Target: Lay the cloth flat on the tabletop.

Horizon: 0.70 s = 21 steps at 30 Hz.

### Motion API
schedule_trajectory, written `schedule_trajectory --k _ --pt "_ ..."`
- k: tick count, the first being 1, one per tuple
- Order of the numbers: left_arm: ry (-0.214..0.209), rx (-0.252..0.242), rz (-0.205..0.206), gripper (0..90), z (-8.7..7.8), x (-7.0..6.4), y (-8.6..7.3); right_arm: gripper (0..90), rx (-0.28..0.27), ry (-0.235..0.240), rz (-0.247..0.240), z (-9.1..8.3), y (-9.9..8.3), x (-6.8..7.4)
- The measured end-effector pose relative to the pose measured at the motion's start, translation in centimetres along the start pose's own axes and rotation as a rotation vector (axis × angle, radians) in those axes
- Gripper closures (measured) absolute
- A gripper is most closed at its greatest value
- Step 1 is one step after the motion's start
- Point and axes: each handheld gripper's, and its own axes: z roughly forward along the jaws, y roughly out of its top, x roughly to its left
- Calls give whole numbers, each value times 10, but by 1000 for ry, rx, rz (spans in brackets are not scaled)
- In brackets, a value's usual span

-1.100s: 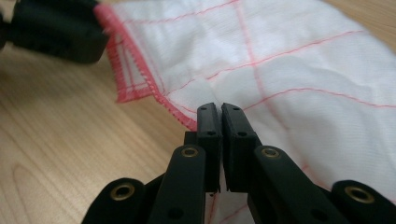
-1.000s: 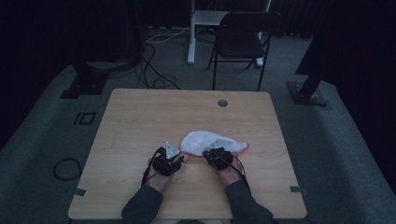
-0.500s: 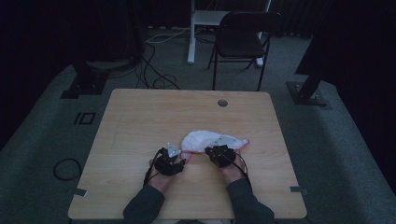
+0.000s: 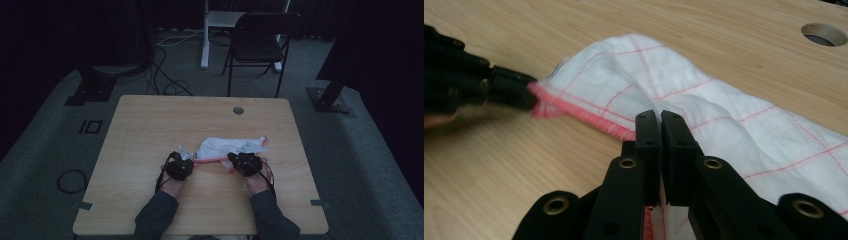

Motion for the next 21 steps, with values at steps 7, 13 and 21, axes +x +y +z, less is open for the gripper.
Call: schedule_trajectory --k 7,13,21 --pt "97 -120 78 889 -34 4 15 878 3 36 -11 -4 -7 8" --pt "87 -133 149 888 -45 -4 13 877 17 50 -21 -9 -18 16" --pt "10 -91 178 887 -38 -17 -7 876 63 54 -18 -18 -41 15"
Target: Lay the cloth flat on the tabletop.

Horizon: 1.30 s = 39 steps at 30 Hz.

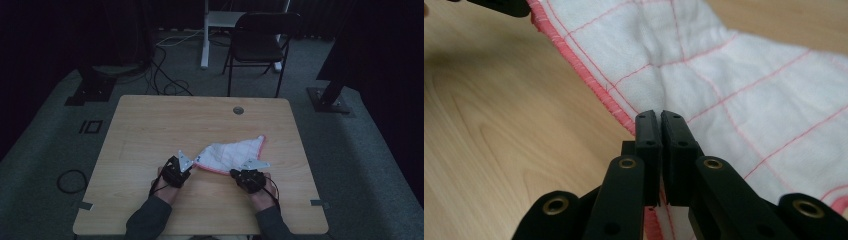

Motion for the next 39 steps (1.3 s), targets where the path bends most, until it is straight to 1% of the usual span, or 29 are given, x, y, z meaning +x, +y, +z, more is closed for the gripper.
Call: schedule_trajectory --k 1,2,4,5,6,9,11,15,16,18,20,23,24,25,28,29,30,31,32,34,35,36,39 --pt "0 0 0 887 0 0 0 876 0 0 0 0 0 0" --pt "-22 8 -3 886 1 -3 -3 876 18 4 0 -1 -4 -1" --pt "-42 17 -4 882 3 -7 -7 876 33 1 -7 -3 -9 0" --pt "-42 17 -4 876 3 -7 -7 875 40 1 -8 -4 -11 0" --pt "-59 33 5 862 5 -10 -10 875 49 1 -11 -5 -13 0" --pt "-73 47 4 768 8 -12 -13 875 65 -3 -11 -9 -20 -3" --pt "-75 54 2 721 9 -11 -14 874 74 -3 -10 -12 -23 -4" --pt "-67 54 1 682 7 -7 -14 874 88 -12 -15 -17 -29 -8" --pt "-64 49 -7 674 6 -6 -13 874 92 -13 -12 -17 -31 -9" --pt "-57 42 -27 671 5 -2 -11 873 100 -14 -8 -18 -34 -11" --pt "-64 34 -44 671 5 1 -8 872 109 -12 -7 -20 -36 -12" --pt "-64 27 -48 664 6 2 -4 869 114 -9 -12 -22 -37 -12" --pt "-76 25 -56 660 10 3 1 866 114 -7 -12 -22 -37 -12" --pt "-76 25 -56 654 10 3 1 866 114 -7 -12 -22 -37 -12" --pt "-96 22 -72 648 21 3 11 826 91 -3 -9 -26 -36 -13" --pt "-96 22 -72 647 21 3 11 826 91 -3 -9 -26 -36 -13" --pt "-99 26 -80 648 27 4 15 792 71 -1 -5 -28 -34 -14" --pt "-99 26 -80 648 27 4 15 792 71 -1 -5 -28 -34 -14" --pt "-109 35 -85 648 34 4 19 768 57 -8 -2 -30 -32 -16" --pt "-110 48 -77 648 40 3 23 753 32 -18 4 -33 -28 -18" --pt "-111 59 -80 648 45 2 24 740 22 -30 7 -34 -26 -20" --pt "-114 65 -81 647 47 2 25 737 9 -46 8 -34 -24 -24" --pt "-126 91 -69 632 56 -1 26 724 -8 -77 28 -32 -17 -34"
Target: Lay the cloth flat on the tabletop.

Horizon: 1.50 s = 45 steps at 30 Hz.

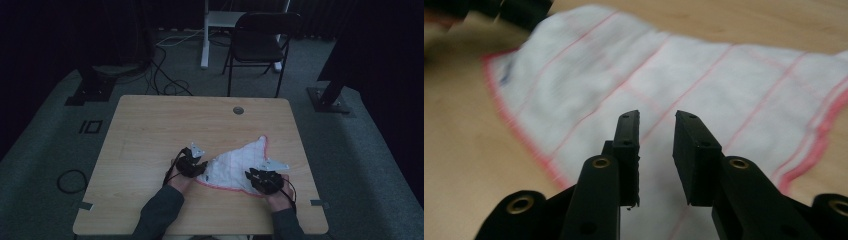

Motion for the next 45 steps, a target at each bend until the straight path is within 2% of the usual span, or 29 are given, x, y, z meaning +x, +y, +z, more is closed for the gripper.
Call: schedule_trajectory --k 6,10,13,14,16,21,26,30,34,37,40,41,45 --pt "-20 18 7 589 7 -3 -2 694 -3 -68 14 13 12 -17" --pt "-38 33 -16 583 8 0 -3 678 -2 -89 18 21 20 -27" --pt "-43 44 -20 585 8 0 -2 667 -5 -103 42 28 26 -37" --pt "-43 44 -20 592 8 0 -2 667 -5 -103 42 28 26 -37" --pt "-53 51 -14 625 7 1 -2 653 2 -119 56 37 30 -46" --pt "-78 62 -19 767 6 -1 -1 645 23 -133 82 54 36 -56" --pt "-98 61 -17 868 6 -2 -2 590 30 -131 94 67 45 -56" --pt "-92 64 -1 883 5 -3 -2 586 37 -120 90 77 53 -55" --pt "-89 59 -4 885 3 -3 -4 567 47 -117 97 85 57 -55" --pt "-87 59 3 886 0 0 -8 542 77 -114 103 96 61 -54" --pt "-83 58 -3 888 -2 2 -10 546 98 -112 99 100 62 -54" --pt "-77 57 -10 888 -5 5 -13 560 120 -111 96 104 61 -53" --pt "-59 55 -26 890 -11 12 -20 660 141 -83 103 104 60 -52"
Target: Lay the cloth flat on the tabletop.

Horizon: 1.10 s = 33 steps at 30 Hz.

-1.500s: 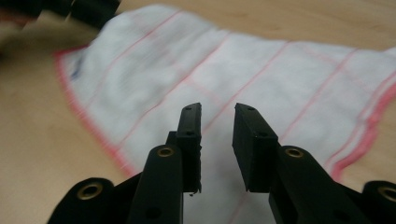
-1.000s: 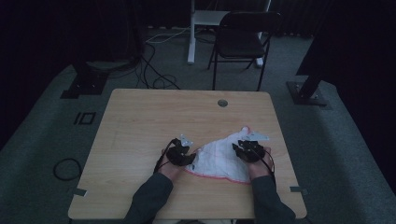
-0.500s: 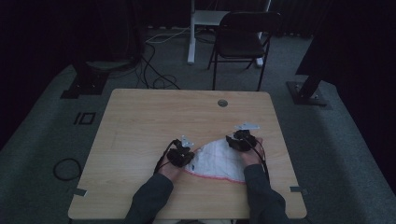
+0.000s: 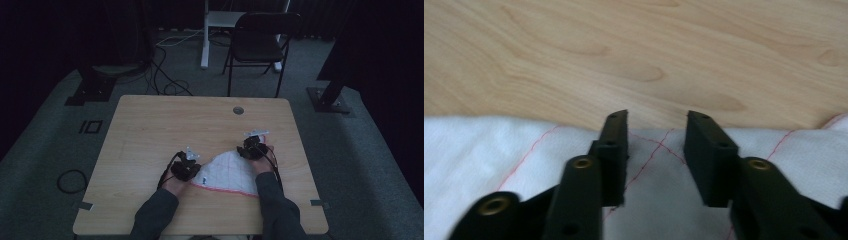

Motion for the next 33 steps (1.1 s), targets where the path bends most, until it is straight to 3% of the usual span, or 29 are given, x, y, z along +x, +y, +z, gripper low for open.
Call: schedule_trajectory --k 1,3,5,11,16,20,29,33 --pt "0 0 0 890 0 0 0 660 0 0 0 0 0 0" --pt "12 -2 -16 891 -4 6 -5 799 7 1 -6 -1 -1 2" --pt "28 -4 -36 892 -9 11 -10 872 3 4 -9 -3 -1 3" --pt "75 1 -69 894 -21 20 -22 893 -46 38 -52 -15 -1 15" --pt "96 -32 -108 894 -33 25 -33 894 -119 85 -68 -35 2 28" --pt "98 -67 -115 894 -47 23 -39 894 -149 108 -81 -53 -4 37" --pt "96 -113 -85 894 -68 1 -52 894 -146 125 -89 -79 -51 55" --pt "72 -98 -74 893 -70 -10 -59 894 -99 134 -84 -84 -75 60"
